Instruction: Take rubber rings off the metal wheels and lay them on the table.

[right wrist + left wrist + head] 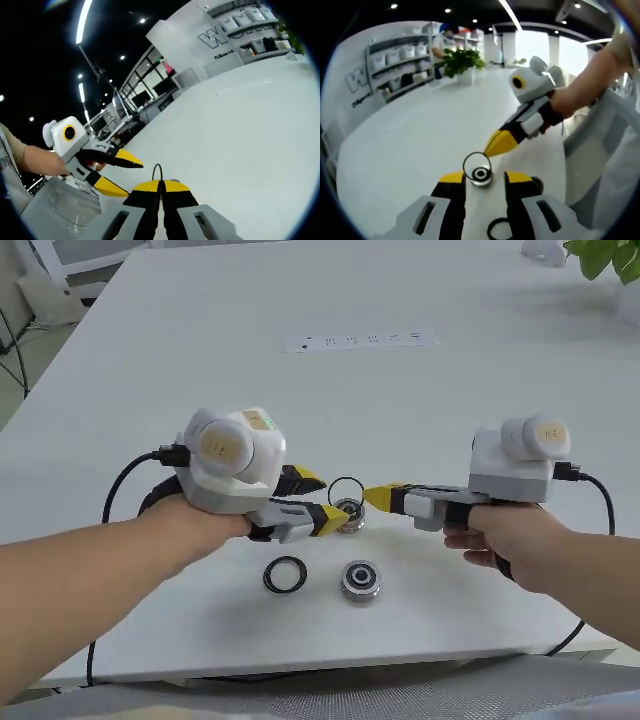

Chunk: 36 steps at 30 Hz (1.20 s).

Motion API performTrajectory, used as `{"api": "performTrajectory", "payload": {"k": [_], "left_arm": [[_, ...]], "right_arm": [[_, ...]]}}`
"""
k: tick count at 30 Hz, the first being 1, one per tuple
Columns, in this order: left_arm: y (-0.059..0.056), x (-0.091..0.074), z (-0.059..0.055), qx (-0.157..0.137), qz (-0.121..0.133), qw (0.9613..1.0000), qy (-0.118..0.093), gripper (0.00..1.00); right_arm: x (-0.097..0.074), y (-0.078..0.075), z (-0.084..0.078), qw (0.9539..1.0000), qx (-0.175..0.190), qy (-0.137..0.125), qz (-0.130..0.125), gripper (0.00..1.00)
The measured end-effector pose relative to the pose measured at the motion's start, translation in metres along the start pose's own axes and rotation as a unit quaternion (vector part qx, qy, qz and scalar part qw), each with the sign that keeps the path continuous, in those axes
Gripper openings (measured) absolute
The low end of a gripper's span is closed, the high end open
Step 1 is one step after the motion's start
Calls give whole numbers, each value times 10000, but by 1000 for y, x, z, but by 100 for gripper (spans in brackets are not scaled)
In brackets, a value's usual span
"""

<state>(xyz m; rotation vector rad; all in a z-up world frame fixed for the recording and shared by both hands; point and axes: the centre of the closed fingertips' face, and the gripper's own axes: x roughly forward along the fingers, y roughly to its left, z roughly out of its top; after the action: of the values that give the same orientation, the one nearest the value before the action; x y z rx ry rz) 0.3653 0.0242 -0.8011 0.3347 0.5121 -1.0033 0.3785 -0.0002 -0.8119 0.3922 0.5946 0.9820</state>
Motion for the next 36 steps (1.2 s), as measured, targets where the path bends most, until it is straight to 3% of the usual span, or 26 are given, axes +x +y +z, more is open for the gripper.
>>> {"api": "performTrajectory", "payload": {"k": [13, 36], "left_arm": [[0, -29, 1, -42, 105, 9998, -159, 40], [-8, -76, -22, -196, 100, 9996, -153, 55]], "right_arm": [[0, 18, 5, 9999, -51, -1, 135, 0], [7, 45, -1, 9991, -138, 253, 322, 0]]}}
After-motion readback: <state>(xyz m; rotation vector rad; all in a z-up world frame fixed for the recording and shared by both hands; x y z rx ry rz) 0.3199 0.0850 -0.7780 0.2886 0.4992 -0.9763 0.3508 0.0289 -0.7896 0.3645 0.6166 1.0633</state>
